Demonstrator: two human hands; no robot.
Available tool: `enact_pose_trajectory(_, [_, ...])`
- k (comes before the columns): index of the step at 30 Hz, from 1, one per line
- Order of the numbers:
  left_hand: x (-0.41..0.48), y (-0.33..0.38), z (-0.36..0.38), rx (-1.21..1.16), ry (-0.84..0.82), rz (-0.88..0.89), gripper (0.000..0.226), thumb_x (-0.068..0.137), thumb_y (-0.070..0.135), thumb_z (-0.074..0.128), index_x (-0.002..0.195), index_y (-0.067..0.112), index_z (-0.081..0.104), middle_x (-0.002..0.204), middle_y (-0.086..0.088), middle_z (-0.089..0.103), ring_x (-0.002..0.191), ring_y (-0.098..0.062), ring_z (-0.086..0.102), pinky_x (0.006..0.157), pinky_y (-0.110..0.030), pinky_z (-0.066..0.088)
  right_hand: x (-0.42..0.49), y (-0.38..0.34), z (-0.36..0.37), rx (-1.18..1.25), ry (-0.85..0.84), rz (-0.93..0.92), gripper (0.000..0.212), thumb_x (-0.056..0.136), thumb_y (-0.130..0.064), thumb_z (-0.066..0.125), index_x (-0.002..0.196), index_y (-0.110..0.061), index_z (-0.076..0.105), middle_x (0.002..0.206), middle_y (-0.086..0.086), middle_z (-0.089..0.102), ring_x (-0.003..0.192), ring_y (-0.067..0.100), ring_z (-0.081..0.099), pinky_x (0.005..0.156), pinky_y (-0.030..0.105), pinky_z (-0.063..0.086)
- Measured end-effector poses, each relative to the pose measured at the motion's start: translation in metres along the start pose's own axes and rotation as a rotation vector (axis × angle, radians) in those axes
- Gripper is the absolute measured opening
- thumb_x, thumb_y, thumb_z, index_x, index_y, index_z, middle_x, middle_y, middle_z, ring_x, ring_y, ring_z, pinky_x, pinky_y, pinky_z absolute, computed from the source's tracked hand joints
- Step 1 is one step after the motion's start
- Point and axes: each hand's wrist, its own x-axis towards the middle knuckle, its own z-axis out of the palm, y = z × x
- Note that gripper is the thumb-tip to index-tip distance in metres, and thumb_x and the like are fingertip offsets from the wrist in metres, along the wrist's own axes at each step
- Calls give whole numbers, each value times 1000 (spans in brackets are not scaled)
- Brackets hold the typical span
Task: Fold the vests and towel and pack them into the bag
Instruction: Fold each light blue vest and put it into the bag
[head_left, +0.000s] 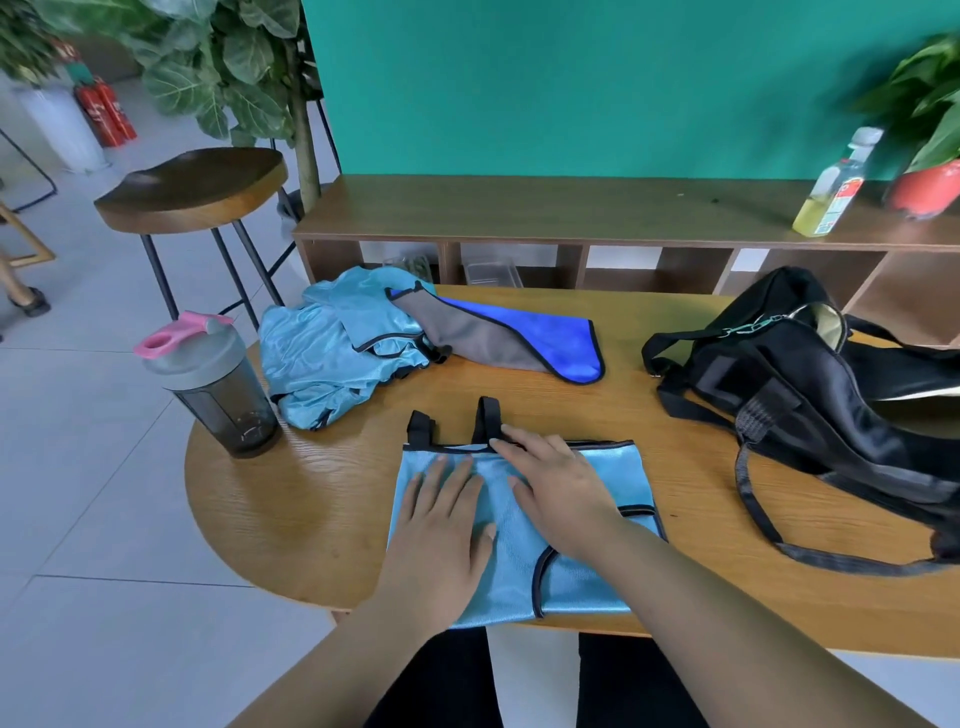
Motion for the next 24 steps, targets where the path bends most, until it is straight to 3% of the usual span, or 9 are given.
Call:
enact_pose_trajectory(3, [4,2,-2,89,-93,-21,74,104,62,11,169,25,12,176,2,-6,160,-25,-20,130,-51,-2,6,-9,4,-116,-71,90,56,111,-46,35,165,-34,27,170,-11,25,139,21,35,118,41,35])
enact_pose_trajectory(6, [7,4,-6,112,-137,-22,79,100,66,4,169,27,-2,173,2,-23,157,-23,-31,130,-48,-9,9,-18,4,-173,-70,127,57,111,-48,31,165,-34,24,171,-8,21,139,23,34,117,41,35])
enact_pose_trajectory(8, [5,1,-11,80,-104,-21,81,100,69,7,169,26,3,174,2,-19,158,-20,-28,131,-45,-9,3,-22,2,-146,-3,115,55,110,-44,37,163,-32,31,169,-7,24,137,22,38,116,40,38])
enact_pose_trajectory(11, [-1,-5,-11,61,-5,-34,80,104,67,14,167,19,24,176,-2,2,162,-20,-14,130,-44,-2,-21,-24,-1,-182,102,105,49,108,-43,39,151,-27,52,162,-6,40,139,22,45,111,44,47])
enact_pose_trajectory(13, [-4,-7,-9,75,-26,-55,83,103,72,13,168,21,20,176,-4,-4,161,-22,-19,130,-44,-4,-37,-19,0,-229,40,151,56,106,-53,30,150,-28,54,164,-4,40,148,25,41,116,48,43])
enact_pose_trajectory(16, [-2,-6,-11,90,-132,-60,93,95,86,5,167,29,-11,171,-2,-29,154,-23,-37,130,-45,-11,-50,0,-1,-239,-109,250,72,101,-68,8,165,-39,24,176,-7,6,162,20,8,131,47,14])
enact_pose_trajectory(18, [5,-6,-14,108,-142,-32,97,91,90,3,165,30,-16,170,-3,-32,152,-25,-39,129,-47,-12,-51,10,-4,-234,-150,285,74,99,-70,-1,167,-41,8,175,-10,-12,162,15,-9,132,45,2])
enact_pose_trajectory(24, [14,-10,-15,122,-202,-25,99,88,93,2,164,33,-19,167,-5,-37,150,-27,-42,130,-50,-7,-50,12,-7,-256,-181,319,69,103,-71,3,166,-42,-4,173,-10,-23,160,17,-21,131,48,-4])
